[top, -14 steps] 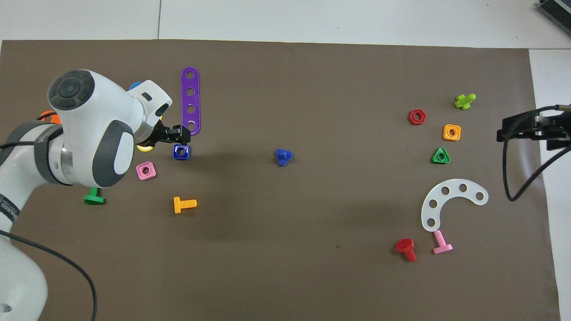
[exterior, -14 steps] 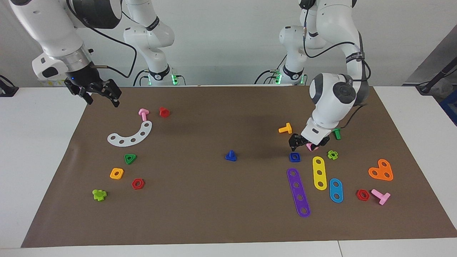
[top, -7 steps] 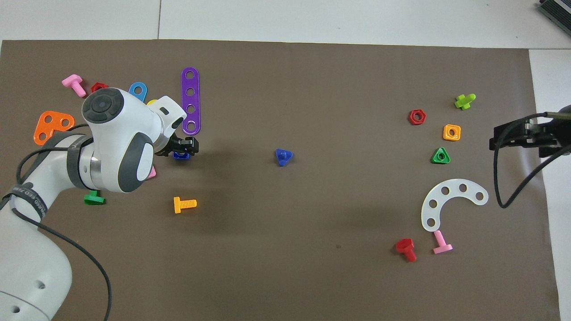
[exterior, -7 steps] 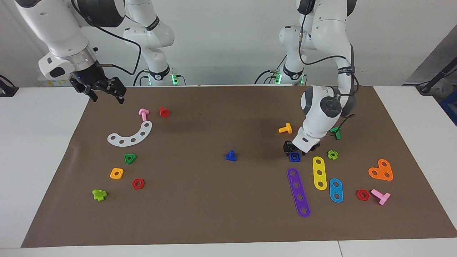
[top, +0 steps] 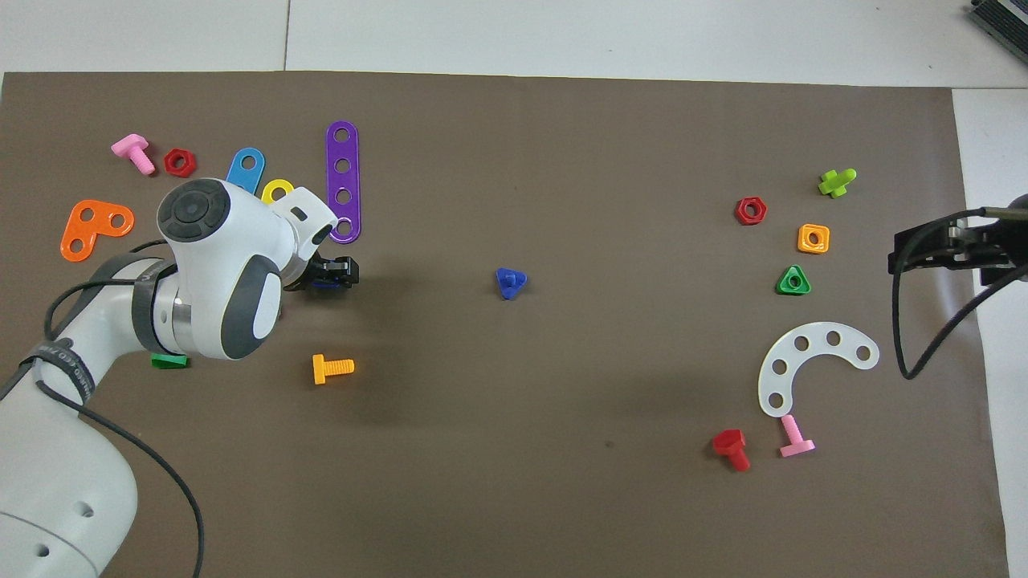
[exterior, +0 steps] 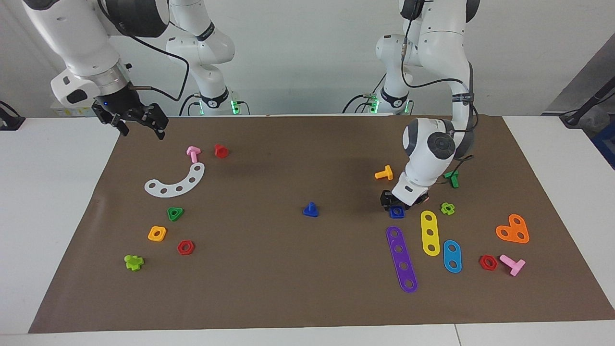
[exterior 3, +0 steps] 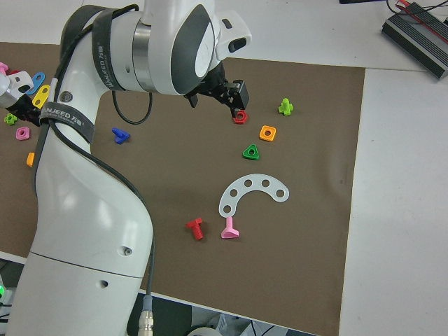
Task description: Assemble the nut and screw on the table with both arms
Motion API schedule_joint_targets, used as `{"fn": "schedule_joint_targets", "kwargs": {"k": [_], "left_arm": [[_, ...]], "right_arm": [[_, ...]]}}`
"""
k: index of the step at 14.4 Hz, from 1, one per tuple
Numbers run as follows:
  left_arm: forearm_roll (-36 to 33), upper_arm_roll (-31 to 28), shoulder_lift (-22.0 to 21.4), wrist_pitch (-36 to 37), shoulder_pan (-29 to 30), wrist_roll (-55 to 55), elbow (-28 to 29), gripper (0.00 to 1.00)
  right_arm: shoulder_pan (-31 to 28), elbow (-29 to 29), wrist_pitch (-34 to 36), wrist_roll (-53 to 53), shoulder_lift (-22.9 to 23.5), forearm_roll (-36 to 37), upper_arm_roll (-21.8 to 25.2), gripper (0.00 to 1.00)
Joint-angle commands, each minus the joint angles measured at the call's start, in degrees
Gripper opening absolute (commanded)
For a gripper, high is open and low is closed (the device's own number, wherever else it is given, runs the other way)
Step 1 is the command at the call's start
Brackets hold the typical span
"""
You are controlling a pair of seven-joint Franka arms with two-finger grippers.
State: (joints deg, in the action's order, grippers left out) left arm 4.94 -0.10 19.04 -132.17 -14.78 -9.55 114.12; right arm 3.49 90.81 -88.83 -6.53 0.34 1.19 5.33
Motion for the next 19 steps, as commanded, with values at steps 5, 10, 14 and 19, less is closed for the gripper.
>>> {"fn": "schedule_joint_targets", "kwargs": {"k": [5,10,14,19], "left_arm": [[-0.11,-0.87,-0.49,-2.38,-1.92,-0.73,1.55,0.65],[-0.11,-0.87,-0.05,-2.65,-1.83,-0.64,1.64,0.48],[-0.11,-0.87,0.21,-2.56,-1.83,-0.64,1.37,0.3],[-3.1,-0.87,0.39,-2.56,-1.48,-0.47,0.23,0.25]], "right_arm": [[-0.24,0.16,0.68,1.26,-1.66,1.09,-0.76,1.0],[-0.15,0.51,-0.46,1.26,-1.75,1.09,-0.85,1.0],[-0.15,0.6,-2.21,1.35,-1.66,1.27,-0.85,1.0],[-0.24,0.69,-2.49,1.0,-1.66,1.09,-0.85,1.0]]}}
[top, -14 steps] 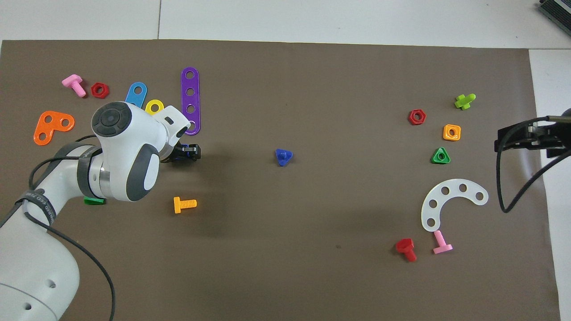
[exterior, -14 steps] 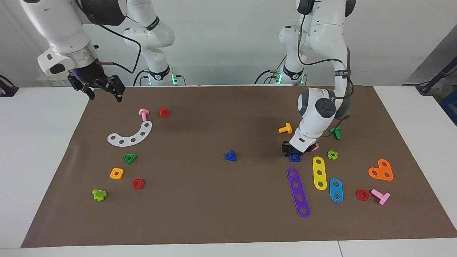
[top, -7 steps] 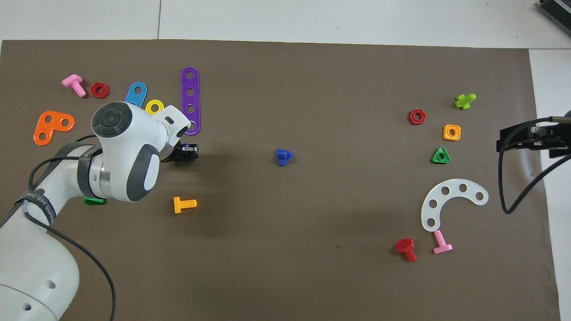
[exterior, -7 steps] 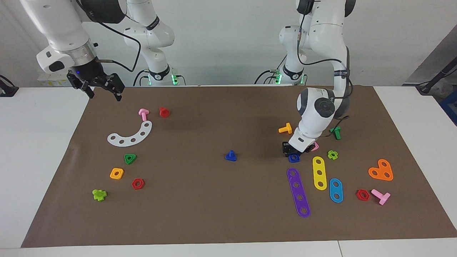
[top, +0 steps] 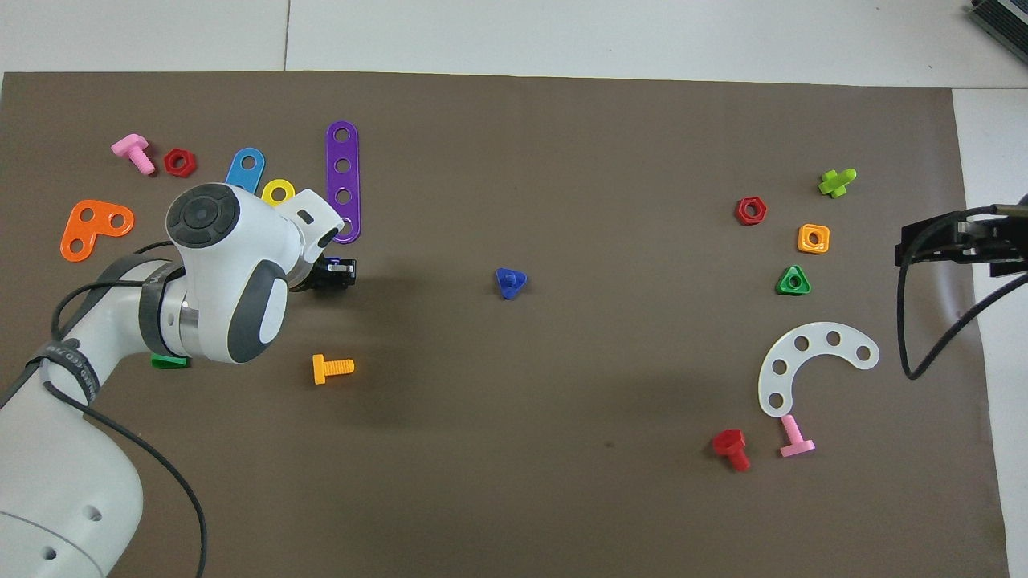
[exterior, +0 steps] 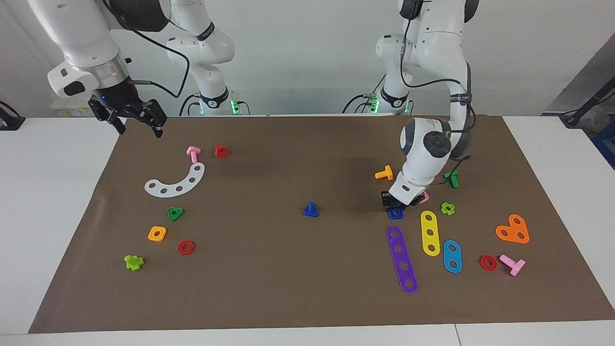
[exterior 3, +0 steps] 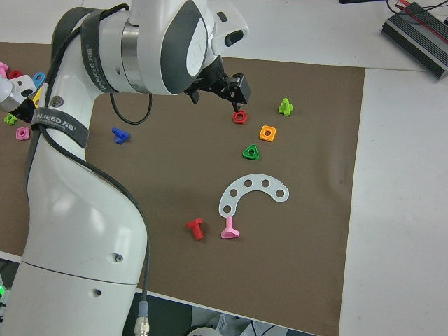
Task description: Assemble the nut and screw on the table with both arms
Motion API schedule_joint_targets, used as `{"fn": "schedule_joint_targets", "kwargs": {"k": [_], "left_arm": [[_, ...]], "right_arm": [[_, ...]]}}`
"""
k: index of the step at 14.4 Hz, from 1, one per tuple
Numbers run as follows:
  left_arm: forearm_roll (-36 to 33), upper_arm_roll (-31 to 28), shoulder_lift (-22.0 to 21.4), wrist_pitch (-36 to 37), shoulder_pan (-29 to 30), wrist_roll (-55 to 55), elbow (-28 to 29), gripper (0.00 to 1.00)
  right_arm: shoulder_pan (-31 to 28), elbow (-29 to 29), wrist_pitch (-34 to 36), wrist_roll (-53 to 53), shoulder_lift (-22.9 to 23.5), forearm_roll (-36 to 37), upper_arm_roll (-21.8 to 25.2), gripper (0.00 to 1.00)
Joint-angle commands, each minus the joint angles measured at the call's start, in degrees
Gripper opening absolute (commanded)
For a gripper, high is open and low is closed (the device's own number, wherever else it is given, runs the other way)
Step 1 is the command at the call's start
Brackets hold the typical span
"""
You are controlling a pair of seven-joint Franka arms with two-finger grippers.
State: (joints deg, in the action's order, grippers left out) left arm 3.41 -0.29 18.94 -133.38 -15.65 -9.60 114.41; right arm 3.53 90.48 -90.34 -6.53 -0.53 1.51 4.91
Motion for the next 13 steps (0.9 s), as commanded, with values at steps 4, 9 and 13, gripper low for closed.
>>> {"fn": "schedule_joint_targets", "kwargs": {"k": [4,9,13], "left_arm": [[-1.48,-0.59,2.5,3.72,-0.7,-0.86,-7.43,0.25],[-0.78,-0.42,5.75,11.47,-4.81,-7.17,-18.6,0.24],[3.35,-0.59,8.65,16.47,-10.97,-13.49,-26.23,0.24]], "right_arm": [[-0.27,1.01,-0.27,1.08,-0.97,-0.19,-0.34,1.0],[-0.27,1.01,-0.27,1.08,-0.88,-0.19,-0.34,1.0],[-0.27,1.01,-0.27,1.17,-0.88,-0.28,-0.34,1.0]]}}
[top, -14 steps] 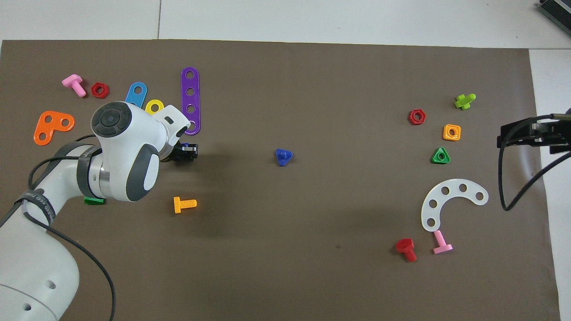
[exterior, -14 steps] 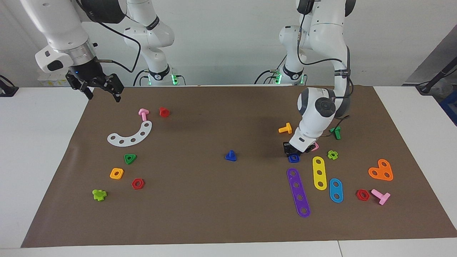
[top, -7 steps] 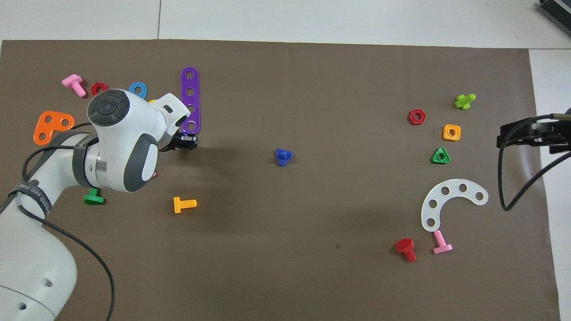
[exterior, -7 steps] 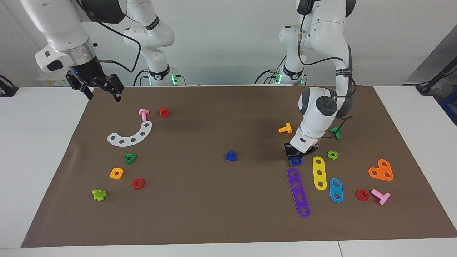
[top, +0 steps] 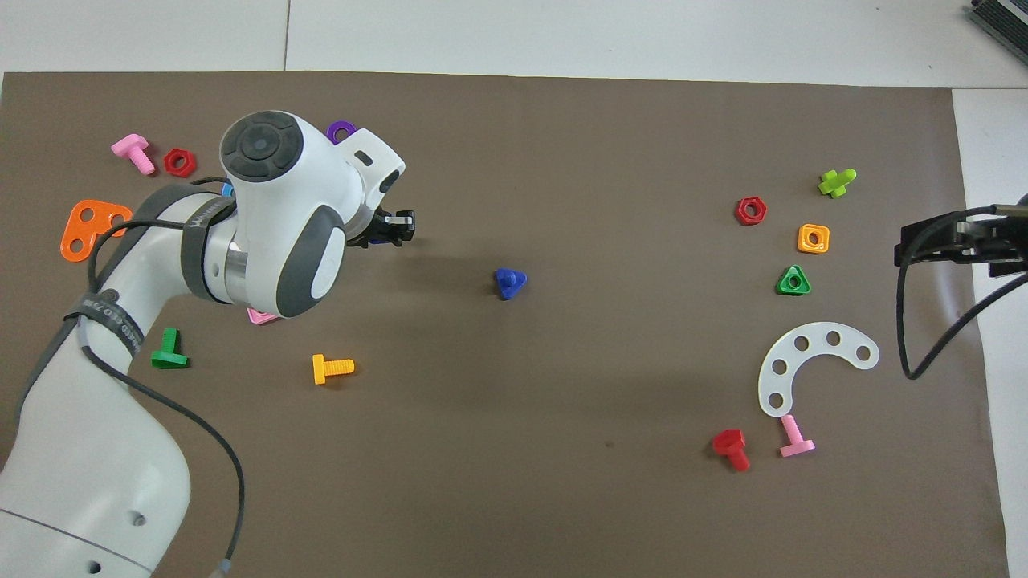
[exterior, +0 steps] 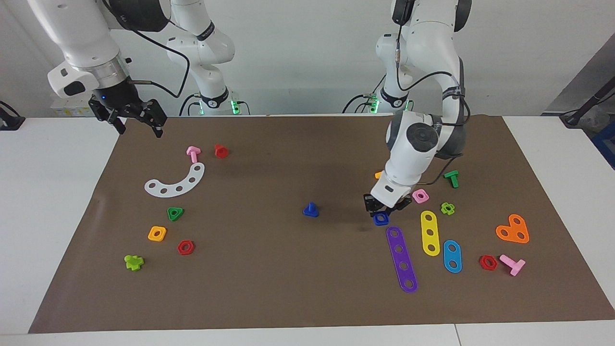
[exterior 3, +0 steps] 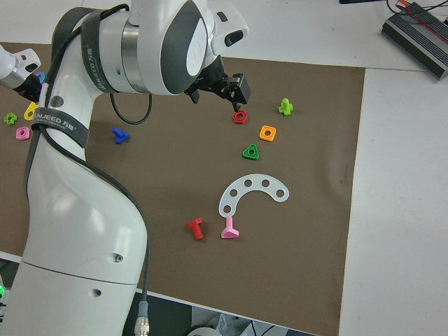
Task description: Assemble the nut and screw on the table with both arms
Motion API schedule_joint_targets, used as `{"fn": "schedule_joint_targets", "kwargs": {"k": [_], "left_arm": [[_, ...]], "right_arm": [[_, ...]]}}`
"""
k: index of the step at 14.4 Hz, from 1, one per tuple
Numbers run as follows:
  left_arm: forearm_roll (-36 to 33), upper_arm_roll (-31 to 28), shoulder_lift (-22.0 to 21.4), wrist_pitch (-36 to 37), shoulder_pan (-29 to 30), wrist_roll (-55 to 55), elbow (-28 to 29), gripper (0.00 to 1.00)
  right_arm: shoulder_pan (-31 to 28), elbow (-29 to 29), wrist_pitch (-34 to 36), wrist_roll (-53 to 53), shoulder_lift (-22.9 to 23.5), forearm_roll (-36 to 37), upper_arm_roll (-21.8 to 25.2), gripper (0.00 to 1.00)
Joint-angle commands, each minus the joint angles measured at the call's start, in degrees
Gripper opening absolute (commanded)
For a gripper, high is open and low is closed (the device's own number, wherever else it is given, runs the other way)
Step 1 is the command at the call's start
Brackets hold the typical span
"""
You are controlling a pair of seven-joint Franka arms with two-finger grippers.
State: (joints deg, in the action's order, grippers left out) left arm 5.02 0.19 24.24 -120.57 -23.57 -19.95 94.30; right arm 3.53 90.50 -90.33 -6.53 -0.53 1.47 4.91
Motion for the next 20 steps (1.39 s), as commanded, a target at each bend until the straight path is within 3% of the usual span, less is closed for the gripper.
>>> {"fn": "schedule_joint_targets", "kwargs": {"k": [1,9,20], "left_arm": [[1.75,-1.07,4.58,4.11,-4.36,-5.42,-8.32,0.24],[4.03,-0.9,6.26,3.85,-12.01,-11.42,-10.19,0.24],[4.21,-0.81,6.26,0.35,-13.25,-12.92,-7.2,0.24]], "right_arm": [[-0.27,0.99,-0.29,1.08,-0.97,-0.15,-0.34,1.0],[-0.27,0.99,-0.29,1.16,-0.88,-0.23,-0.34,1.0],[-0.27,0.99,-0.29,1.17,-0.88,-0.15,-0.34,1.0]]}}
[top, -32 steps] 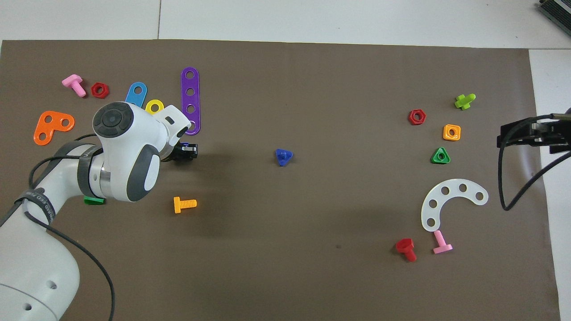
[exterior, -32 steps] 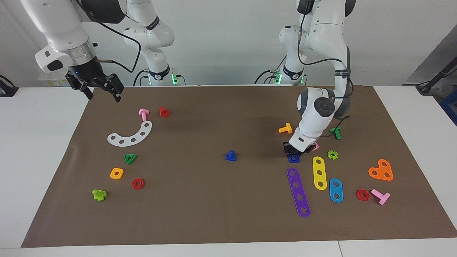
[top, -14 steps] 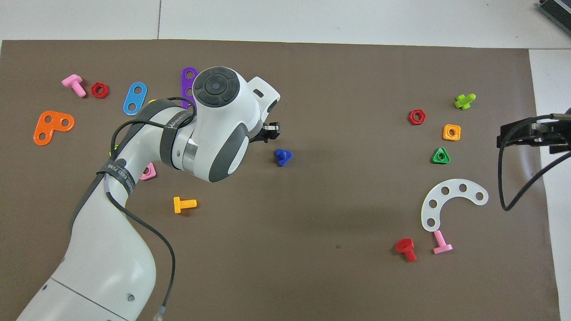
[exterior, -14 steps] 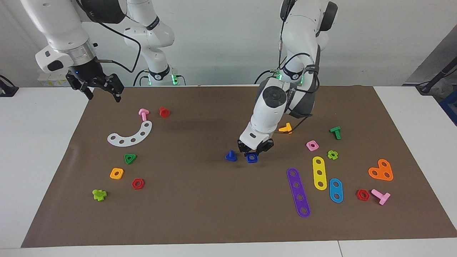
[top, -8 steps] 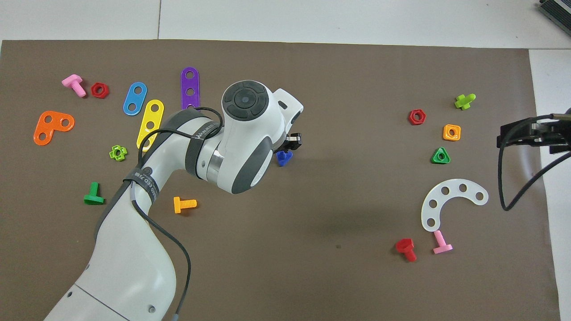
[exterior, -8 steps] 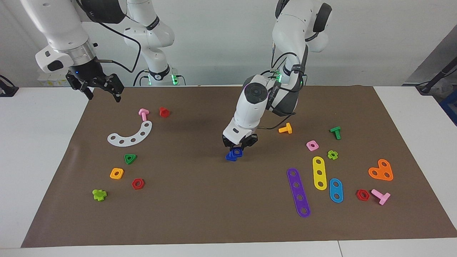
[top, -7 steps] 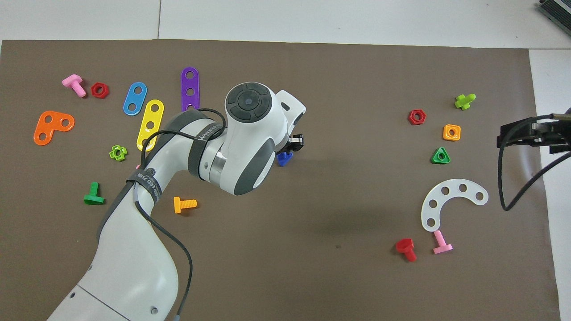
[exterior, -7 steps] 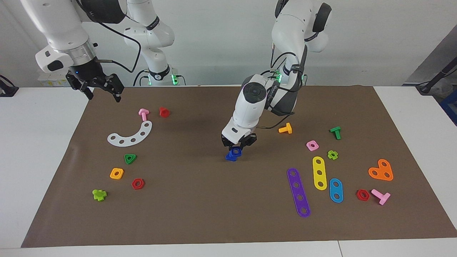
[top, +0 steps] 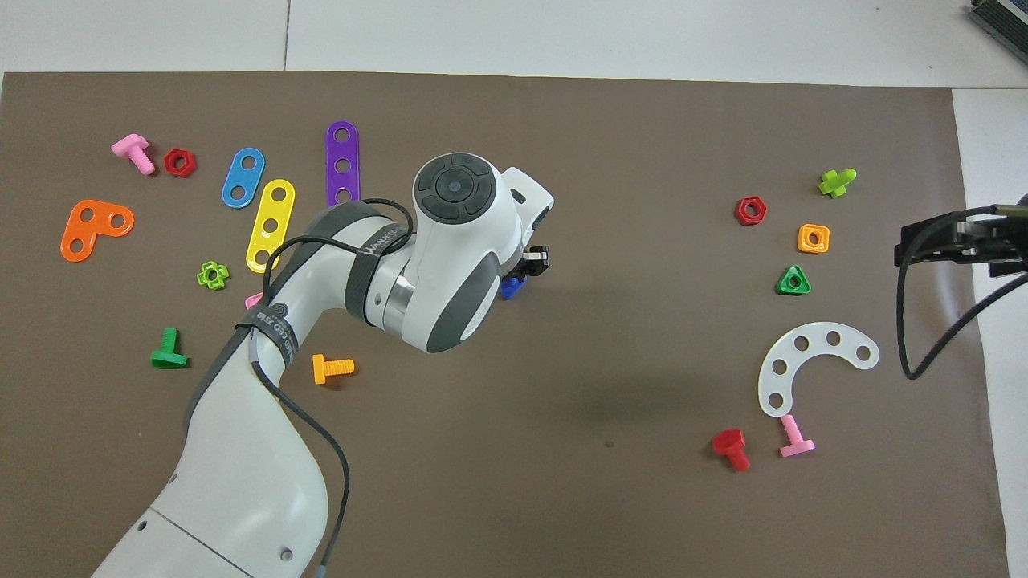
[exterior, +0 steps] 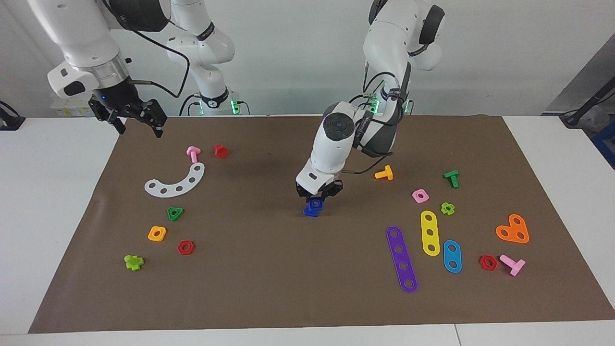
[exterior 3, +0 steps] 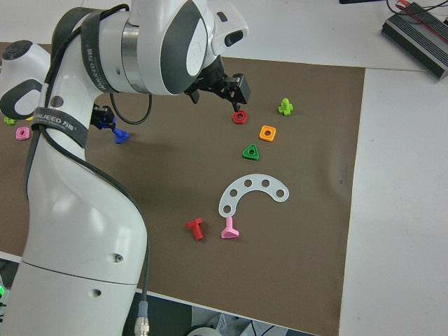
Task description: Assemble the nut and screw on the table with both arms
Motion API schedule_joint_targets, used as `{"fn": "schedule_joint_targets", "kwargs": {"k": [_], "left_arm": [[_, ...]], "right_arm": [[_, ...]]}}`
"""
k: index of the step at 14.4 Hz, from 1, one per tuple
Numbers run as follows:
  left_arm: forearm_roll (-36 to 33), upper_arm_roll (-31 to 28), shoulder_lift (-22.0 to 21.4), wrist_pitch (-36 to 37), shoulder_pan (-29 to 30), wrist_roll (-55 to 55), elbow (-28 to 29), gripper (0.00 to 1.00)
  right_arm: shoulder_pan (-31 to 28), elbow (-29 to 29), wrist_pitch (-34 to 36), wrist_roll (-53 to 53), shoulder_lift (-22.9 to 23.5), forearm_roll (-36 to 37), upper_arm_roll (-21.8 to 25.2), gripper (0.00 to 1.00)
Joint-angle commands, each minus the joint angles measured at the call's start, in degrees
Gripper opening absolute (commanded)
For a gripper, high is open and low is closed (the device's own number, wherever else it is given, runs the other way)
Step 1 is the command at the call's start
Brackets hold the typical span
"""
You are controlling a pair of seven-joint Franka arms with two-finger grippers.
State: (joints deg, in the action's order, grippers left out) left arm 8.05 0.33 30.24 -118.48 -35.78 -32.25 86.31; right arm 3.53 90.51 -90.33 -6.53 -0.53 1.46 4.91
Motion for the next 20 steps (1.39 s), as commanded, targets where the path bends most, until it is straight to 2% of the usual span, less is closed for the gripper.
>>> {"fn": "schedule_joint_targets", "kwargs": {"k": [1,10,15,20], "left_arm": [[1.18,-0.95,0.26,-1.93,-1.31,-0.79,0.79,0.24],[1.09,-1.03,1.93,-3.6,-2.1,-2.03,0.79,0.24],[0.74,-1.12,1.84,-1.75,-2.02,-2.03,0.62,0.24],[0.74,-1.12,2.81,1.4,-2.1,-4.13,-2.01,0.24]], "right_arm": [[-0.27,0.99,-0.29,1.17,-0.88,-0.15,-0.34,1.0],[-0.27,0.99,-0.29,1.17,-0.88,-0.15,-0.34,1.0],[-0.27,0.99,-0.29,1.17,-0.88,-0.23,-0.34,1.0],[-0.27,0.99,-0.29,1.17,-0.88,-0.15,-0.34,1.0]]}}
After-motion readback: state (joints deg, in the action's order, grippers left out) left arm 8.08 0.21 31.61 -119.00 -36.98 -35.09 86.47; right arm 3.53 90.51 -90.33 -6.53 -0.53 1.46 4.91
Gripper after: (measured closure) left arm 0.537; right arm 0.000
